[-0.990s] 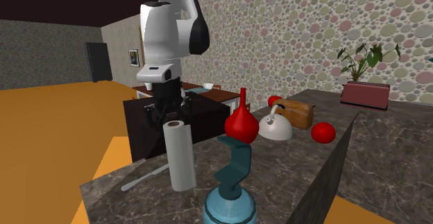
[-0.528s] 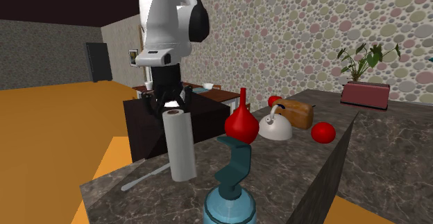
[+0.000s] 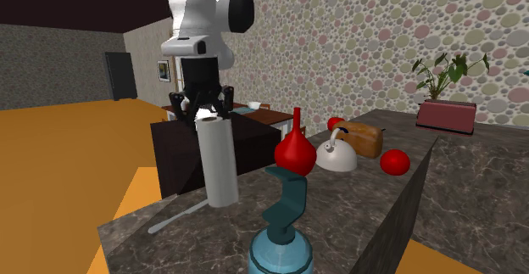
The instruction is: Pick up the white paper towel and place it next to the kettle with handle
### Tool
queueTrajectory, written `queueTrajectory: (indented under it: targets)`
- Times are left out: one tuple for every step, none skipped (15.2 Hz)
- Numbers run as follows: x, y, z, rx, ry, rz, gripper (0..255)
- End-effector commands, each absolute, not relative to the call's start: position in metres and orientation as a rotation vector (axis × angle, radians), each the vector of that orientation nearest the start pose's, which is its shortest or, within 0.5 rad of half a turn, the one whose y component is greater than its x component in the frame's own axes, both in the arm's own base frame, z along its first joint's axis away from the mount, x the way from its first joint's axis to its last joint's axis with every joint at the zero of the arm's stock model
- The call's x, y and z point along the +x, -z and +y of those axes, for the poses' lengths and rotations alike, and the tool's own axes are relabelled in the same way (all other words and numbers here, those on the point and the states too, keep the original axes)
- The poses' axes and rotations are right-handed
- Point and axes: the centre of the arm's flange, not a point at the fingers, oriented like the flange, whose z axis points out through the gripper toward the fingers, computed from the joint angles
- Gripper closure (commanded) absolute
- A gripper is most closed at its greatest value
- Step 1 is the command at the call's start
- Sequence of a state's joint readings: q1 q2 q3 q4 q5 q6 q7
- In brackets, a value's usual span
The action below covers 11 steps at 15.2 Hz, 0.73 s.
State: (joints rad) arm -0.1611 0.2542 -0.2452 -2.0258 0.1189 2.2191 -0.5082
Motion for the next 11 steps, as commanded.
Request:
queueTrajectory:
  targets:
    - [0.541, -0.332, -0.225, -3.090, -0.050, -0.052, 255]
    - [0.541, -0.338, -0.225, -3.090, -0.050, -0.052, 255]
    - [0.541, -0.343, -0.225, -3.090, -0.050, -0.052, 255]
    - [0.541, -0.348, -0.225, -3.090, -0.050, -0.052, 255]
    - [0.541, -0.353, -0.225, -3.090, -0.050, -0.052, 255]
    - [0.541, -0.359, -0.225, -3.090, -0.050, -0.052, 255]
    - [0.541, -0.364, -0.225, -3.090, -0.050, -0.052, 255]
    - [0.541, -0.369, -0.225, -3.090, -0.050, -0.052, 255]
    - [0.541, -0.375, -0.225, -3.090, -0.050, -0.052, 255]
    - [0.541, -0.380, -0.225, -3.090, -0.050, -0.052, 255]
    - [0.541, -0.385, -0.225, -3.090, -0.050, -0.052, 255]
